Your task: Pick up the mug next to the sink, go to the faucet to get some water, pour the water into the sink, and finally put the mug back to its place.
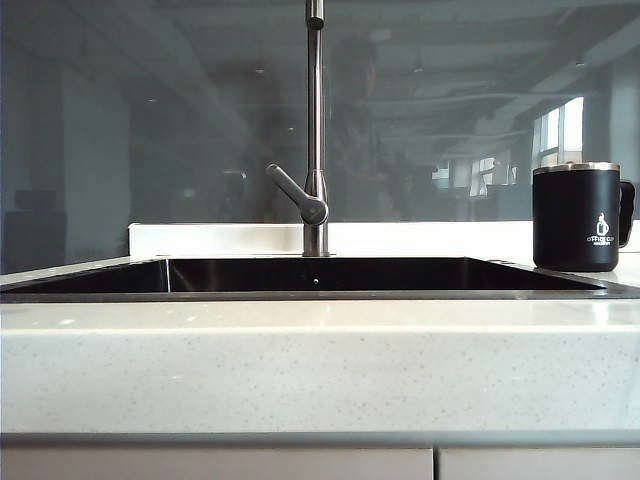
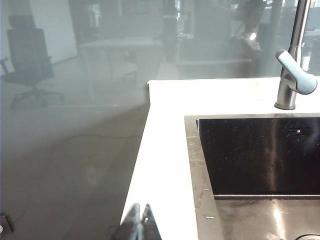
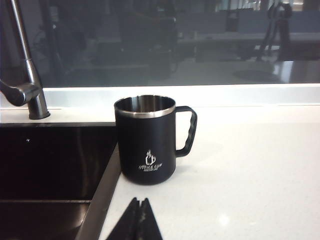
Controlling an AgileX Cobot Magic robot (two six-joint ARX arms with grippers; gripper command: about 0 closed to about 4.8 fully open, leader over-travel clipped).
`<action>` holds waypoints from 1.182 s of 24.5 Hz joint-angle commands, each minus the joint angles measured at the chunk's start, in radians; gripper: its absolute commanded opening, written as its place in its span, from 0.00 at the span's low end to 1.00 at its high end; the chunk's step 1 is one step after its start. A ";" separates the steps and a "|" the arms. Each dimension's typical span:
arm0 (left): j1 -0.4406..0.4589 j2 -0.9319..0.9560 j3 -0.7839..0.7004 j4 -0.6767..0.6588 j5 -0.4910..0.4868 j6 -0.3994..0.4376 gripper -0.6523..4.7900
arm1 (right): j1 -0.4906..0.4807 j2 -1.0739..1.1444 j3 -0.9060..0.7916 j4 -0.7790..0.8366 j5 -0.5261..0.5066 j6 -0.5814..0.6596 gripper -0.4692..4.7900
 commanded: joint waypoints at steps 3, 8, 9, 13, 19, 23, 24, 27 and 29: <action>0.001 0.001 0.002 0.008 0.004 0.000 0.11 | -0.018 -0.002 -0.026 0.027 -0.019 0.003 0.07; 0.001 0.001 0.002 0.008 0.004 0.000 0.11 | -0.024 -0.002 -0.041 0.026 -0.019 -0.006 0.07; 0.001 0.001 0.002 0.008 0.004 0.000 0.11 | -0.040 -0.002 -0.041 0.026 -0.020 -0.006 0.07; 0.001 0.001 0.002 0.008 0.004 0.000 0.11 | -0.083 -0.002 -0.041 0.026 -0.023 -0.012 0.07; 0.001 0.001 0.002 0.008 0.004 0.000 0.11 | -0.072 -0.002 -0.041 0.026 -0.024 -0.032 0.07; 0.001 0.001 0.002 0.008 0.004 0.000 0.11 | -0.072 -0.002 -0.041 0.026 -0.023 -0.032 0.07; 0.001 0.001 0.002 0.008 0.004 0.000 0.11 | -0.073 -0.002 -0.041 0.025 -0.023 -0.031 0.07; 0.001 0.001 0.002 0.008 0.004 0.000 0.11 | -0.073 -0.002 -0.041 0.025 -0.023 -0.031 0.07; 0.001 0.001 0.002 0.008 0.004 0.000 0.11 | -0.073 -0.002 -0.041 0.025 -0.023 -0.031 0.07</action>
